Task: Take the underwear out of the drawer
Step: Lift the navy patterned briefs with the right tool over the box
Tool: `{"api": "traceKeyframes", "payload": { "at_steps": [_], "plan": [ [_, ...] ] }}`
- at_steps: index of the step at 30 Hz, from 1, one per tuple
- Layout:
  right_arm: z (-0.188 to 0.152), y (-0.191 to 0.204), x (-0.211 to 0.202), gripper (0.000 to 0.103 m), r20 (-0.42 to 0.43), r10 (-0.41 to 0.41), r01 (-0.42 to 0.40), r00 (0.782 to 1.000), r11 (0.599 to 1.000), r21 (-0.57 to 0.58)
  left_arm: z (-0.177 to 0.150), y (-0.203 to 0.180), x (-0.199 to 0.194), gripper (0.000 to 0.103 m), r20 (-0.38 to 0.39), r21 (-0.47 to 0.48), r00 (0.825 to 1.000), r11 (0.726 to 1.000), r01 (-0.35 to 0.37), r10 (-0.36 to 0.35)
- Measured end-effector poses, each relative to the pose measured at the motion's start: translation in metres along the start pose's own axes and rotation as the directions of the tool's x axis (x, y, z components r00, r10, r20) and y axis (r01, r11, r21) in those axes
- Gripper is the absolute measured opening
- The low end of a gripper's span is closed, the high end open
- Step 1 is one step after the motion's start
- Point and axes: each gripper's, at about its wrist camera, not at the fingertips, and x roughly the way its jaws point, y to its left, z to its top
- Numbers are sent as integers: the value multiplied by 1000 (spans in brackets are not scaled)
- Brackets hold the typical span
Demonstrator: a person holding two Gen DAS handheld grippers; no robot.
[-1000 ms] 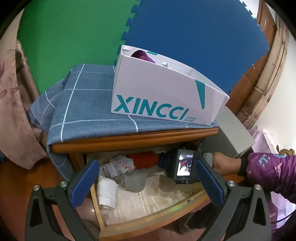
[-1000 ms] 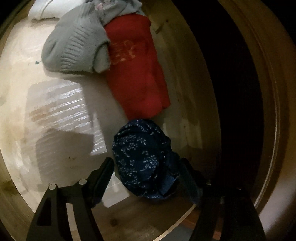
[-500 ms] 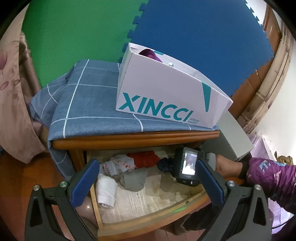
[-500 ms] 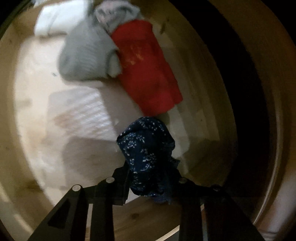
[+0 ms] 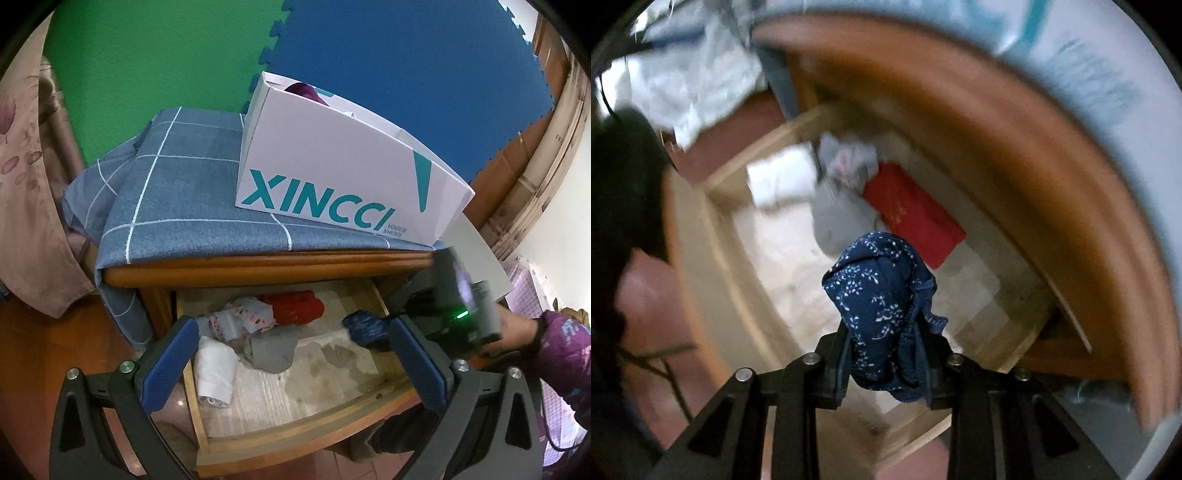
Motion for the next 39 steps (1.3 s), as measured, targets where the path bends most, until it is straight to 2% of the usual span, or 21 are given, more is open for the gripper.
{"api": "traceKeyframes", "payload": {
  "at_steps": [4, 7, 10, 14, 16, 20, 25, 31, 39],
  "plan": [
    [-16, -4, -39, 29, 106, 42, -52, 994, 994, 96, 0, -2, 5, 103, -19, 6, 1000, 1000, -13, 13],
    [-20, -3, -76, 29, 224, 75, -117, 972, 977, 179, -2, -3, 6, 103, -26, 20, 999, 1000, -21, 21],
    [-28, -5, -109, 29, 369, 86, -193, 926, 945, 265, -4, -4, 9, 103, -42, 35, 998, 999, -41, 42],
    [-53, -1, -129, 29, 533, 69, -280, 843, 903, 325, -4, -4, 13, 103, -59, 40, 996, 997, -59, 62],
    [-59, 1, -129, 29, 535, 49, -271, 843, 899, 345, -4, -3, 14, 103, -62, 38, 996, 997, -60, 62],
    [-67, -3, -146, 29, 581, 41, -296, 813, 887, 353, -4, -3, 18, 103, -71, 33, 995, 997, -69, 71],
    [-72, -1, -155, 29, 600, 19, -299, 800, 880, 370, -6, -6, 21, 103, -81, 51, 993, 995, -83, 87],
    [-74, -1, -154, 29, 603, 15, -296, 798, 880, 370, -7, -9, 22, 103, -82, 66, 992, 994, -86, 92],
    [-73, 0, -165, 29, 636, 26, -329, 771, 872, 363, -8, -16, 23, 103, -85, 99, 992, 991, -84, 93]
  ]
}}
